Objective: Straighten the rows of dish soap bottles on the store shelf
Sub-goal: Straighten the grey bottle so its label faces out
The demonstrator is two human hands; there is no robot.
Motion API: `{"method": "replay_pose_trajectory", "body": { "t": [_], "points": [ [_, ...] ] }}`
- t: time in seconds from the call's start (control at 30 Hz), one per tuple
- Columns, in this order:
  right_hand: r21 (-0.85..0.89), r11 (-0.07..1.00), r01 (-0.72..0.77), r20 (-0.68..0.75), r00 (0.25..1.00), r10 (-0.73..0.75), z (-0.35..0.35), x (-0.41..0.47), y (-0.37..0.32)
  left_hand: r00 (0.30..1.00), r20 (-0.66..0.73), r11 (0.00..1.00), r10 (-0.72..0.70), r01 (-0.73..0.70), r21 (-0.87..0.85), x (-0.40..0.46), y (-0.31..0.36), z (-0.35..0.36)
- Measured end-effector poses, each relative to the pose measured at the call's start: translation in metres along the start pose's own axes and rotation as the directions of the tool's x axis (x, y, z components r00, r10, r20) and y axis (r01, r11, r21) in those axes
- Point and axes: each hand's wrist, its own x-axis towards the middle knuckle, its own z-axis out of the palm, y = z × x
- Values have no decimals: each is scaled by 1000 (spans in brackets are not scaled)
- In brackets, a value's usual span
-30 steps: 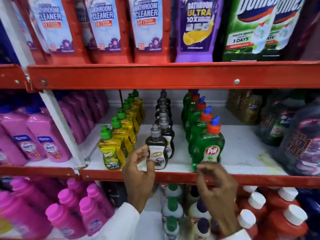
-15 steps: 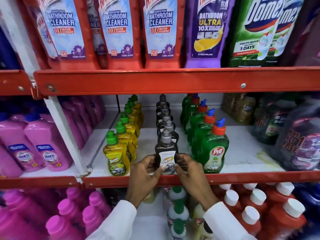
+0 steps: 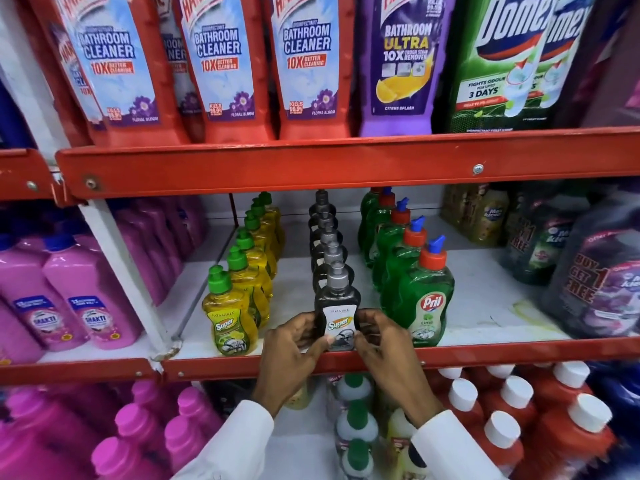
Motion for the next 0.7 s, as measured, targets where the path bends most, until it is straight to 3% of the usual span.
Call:
{"method": "replay_pose_trajectory", "body": {
  "t": [0.13, 0.2, 0.27, 0.33, 0.43, 0.5, 0.6, 0.7],
  "points": [
    [19, 1000, -20, -28, 999, 21, 1, -3, -2, 999, 15, 999, 41, -41, 36, -4, 0, -3],
    [66, 997, -34, -161, 986, 45, 3, -10, -5, 998, -19, 998, 54, -54, 39, -11, 0, -7],
    [99, 995, 7, -329, 944, 26, 6, -22, -12, 991, -124, 998, 57, -53, 34, -24, -1, -16],
    [118, 990, 76, -387, 922, -24, 15, -32, -25, 948, -298, 994, 109, -97, 54, -40, -2, -36],
    [186, 972, 147, -283, 955, -90, 47, -38, -44, 833, -542, 993, 112, -107, 42, -47, -13, -73],
    [203, 967, 154, -157, 980, -123, 74, -32, -56, 798, -601, 999, 33, -45, -4, -42, -28, -96],
    [149, 971, 187, -31, 982, -184, 103, -14, -70, 878, -471, 994, -87, 104, 10, -32, -46, -120],
    [82, 969, 233, 36, 971, -237, 116, 4, -83, 955, -294, 968, -38, 108, 227, -25, -53, -132]
  ]
}}
